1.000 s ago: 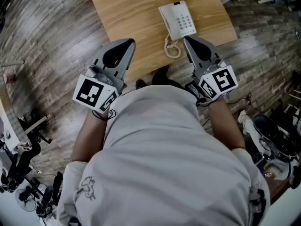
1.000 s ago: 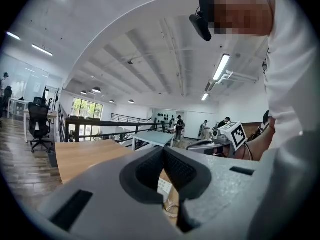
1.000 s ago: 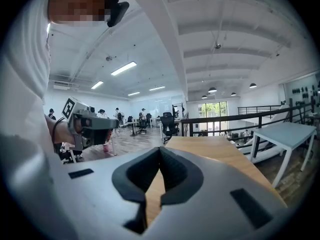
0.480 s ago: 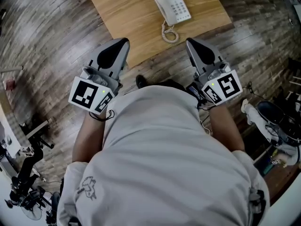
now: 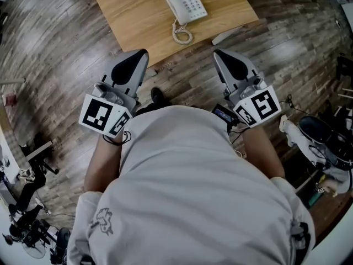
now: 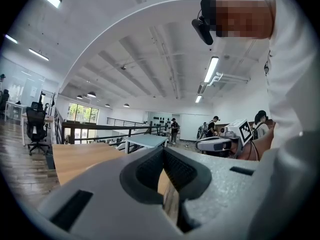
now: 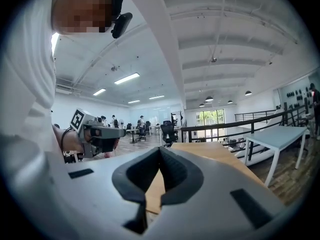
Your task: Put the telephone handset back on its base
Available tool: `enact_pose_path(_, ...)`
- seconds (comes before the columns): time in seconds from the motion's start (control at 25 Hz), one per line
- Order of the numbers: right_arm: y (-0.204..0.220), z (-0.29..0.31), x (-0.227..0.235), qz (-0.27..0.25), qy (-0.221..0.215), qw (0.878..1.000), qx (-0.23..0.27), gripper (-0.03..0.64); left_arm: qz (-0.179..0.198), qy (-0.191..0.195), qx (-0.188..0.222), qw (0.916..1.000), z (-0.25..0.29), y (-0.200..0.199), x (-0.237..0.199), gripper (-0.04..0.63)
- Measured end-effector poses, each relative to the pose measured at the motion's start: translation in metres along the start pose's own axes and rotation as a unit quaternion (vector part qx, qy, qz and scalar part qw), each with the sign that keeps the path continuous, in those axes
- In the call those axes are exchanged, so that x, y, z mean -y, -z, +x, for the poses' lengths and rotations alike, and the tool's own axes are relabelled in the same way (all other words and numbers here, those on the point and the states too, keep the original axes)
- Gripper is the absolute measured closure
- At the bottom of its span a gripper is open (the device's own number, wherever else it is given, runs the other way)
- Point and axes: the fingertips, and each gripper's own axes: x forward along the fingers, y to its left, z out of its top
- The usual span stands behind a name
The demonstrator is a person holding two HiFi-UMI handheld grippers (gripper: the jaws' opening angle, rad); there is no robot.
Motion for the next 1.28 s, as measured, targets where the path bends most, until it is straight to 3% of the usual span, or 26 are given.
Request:
enact_pose_path(0.28,0.007,-0.077,0.008,-0.012,-0.004,1.0,0.001,0.612,0.002,-0.001,-0.003,1.0,0.01,0.011,0.081,0.589)
enact_pose_path(0.64,0.018,-0.158,-0.012,-0.02,-0.029,0.999,0.003,0.612,0.012,-0.035,0.006,0.9993,-0.011,0.01,0.16,0.589)
enact_pose_path(0.88,0.026,-0.19,-0.029,-0.026,-0.043,0.999,0.001,0.611,-0.002,-0.064,0.009,0.9979,-0.031,0.02,0.191,0.589)
enact_pose_path(1.28,0.033,-0.206,-0.045,-0.024,-0.049,0.999,0.001,0.612,0.005,-0.066,0.009,0.9978,-0.042,0.02,0.215,0.589)
